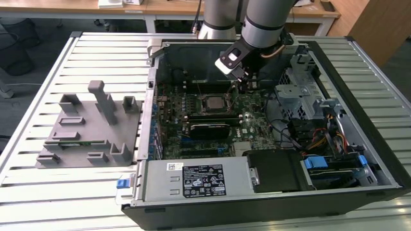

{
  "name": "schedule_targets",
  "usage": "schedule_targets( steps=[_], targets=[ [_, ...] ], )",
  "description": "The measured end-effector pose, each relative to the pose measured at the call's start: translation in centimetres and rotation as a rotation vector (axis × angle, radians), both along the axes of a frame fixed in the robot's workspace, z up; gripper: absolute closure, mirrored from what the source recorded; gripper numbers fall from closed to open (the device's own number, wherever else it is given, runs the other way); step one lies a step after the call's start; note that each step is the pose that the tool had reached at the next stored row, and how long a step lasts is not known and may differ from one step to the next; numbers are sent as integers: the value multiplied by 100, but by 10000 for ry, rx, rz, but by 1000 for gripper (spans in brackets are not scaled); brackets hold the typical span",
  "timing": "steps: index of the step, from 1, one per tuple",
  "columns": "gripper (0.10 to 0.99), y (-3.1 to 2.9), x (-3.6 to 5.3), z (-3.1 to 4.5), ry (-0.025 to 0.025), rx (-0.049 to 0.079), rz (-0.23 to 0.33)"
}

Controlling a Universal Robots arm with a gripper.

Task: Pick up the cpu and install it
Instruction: 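Close the cpu cover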

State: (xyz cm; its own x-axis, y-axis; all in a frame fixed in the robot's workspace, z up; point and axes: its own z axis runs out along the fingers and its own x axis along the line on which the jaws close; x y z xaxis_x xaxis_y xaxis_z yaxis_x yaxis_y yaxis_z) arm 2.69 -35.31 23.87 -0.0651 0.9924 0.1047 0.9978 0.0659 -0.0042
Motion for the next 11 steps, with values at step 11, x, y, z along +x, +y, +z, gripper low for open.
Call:
schedule_targets(
  steps=[11],
  targets=[
    [980,0,-27,-3,-1,2,0]
  ],
)
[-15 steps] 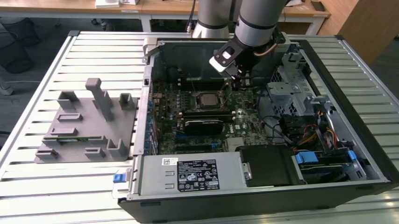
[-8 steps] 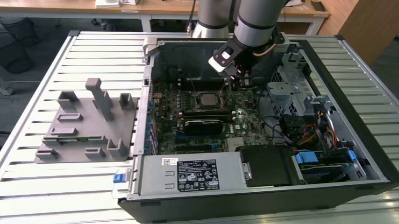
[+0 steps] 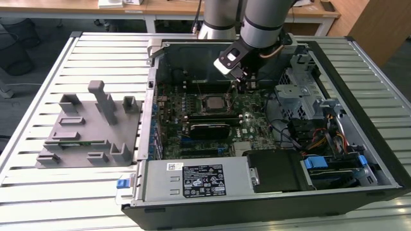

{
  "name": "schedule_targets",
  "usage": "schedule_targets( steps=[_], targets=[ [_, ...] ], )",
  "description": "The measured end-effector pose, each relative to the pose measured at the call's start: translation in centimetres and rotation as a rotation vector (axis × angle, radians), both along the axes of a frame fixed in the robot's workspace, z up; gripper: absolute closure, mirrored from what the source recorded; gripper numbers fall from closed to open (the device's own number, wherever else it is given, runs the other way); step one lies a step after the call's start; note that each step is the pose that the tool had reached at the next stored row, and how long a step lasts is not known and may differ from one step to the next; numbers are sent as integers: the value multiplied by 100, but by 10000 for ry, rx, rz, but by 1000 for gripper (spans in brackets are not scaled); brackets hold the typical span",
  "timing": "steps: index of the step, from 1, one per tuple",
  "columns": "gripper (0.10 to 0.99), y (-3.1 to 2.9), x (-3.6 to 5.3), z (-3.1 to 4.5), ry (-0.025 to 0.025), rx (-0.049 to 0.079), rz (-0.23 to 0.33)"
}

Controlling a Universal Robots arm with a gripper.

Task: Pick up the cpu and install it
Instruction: 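Close the cpu cover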

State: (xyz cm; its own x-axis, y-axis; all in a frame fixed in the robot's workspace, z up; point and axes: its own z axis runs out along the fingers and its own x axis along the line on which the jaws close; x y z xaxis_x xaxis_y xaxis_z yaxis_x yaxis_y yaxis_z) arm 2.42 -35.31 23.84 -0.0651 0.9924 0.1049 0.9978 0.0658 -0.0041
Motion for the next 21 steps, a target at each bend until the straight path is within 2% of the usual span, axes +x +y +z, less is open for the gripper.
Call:
schedule_targets(
  steps=[21],
  targets=[
    [980,0,-49,-5,1,-1,0]
  ],
)
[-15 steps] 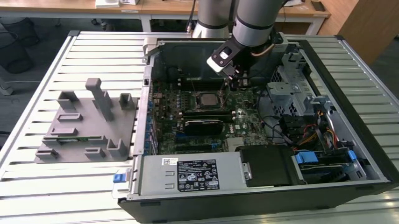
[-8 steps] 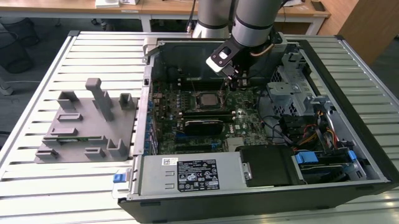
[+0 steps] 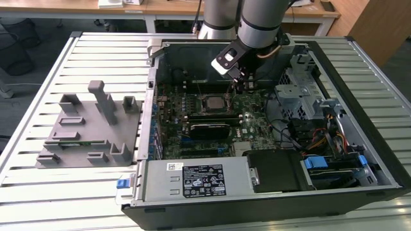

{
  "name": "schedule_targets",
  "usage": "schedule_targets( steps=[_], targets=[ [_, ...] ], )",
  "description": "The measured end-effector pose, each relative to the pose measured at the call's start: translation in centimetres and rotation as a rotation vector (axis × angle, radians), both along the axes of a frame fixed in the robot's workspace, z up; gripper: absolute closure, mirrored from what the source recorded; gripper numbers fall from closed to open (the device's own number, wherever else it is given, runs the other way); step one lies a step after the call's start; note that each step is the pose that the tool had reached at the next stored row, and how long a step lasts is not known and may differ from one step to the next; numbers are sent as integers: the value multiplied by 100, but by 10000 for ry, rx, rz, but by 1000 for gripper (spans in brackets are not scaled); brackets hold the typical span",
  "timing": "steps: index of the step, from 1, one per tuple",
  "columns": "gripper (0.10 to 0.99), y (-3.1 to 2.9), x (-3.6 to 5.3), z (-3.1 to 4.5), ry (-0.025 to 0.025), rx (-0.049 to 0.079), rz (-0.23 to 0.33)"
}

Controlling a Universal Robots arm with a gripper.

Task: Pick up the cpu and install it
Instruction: 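Close the cpu cover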

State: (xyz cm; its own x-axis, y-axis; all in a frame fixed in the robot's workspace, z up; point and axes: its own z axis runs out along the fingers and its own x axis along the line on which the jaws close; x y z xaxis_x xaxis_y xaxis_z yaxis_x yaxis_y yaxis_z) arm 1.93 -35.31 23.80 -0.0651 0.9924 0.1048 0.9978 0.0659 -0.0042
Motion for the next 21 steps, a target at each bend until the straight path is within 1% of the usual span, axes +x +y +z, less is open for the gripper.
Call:
schedule_targets(
  steps=[21],
  targets=[
    [980,0,-46,-9,0,0,0]
  ],
)
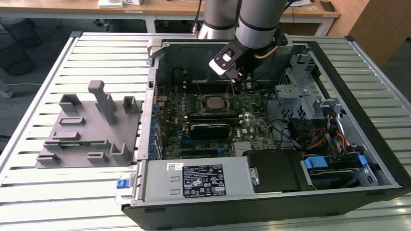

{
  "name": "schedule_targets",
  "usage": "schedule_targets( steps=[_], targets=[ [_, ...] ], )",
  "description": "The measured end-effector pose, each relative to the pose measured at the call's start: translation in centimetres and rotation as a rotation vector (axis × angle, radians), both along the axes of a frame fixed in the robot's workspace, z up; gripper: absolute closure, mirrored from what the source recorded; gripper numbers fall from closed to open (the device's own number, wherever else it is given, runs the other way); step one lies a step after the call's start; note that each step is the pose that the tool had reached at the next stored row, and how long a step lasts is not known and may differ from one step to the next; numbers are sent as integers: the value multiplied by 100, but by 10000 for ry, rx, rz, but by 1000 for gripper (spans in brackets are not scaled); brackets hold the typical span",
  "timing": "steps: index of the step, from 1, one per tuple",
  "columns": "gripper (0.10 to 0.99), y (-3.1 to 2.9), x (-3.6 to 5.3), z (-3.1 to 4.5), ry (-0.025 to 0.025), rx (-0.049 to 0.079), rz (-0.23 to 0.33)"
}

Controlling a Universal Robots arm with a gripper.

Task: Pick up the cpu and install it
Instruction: 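Close the cpu cover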

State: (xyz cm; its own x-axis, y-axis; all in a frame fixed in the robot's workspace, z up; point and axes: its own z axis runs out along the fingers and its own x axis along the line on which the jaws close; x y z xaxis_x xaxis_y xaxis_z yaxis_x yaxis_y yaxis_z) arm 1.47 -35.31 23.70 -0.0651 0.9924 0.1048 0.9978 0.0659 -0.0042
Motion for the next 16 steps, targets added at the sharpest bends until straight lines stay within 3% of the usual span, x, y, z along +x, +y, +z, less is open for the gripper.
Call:
schedule_targets(
  steps=[16],
  targets=[
    [980,0,-69,-3,0,0,0]
  ],
)
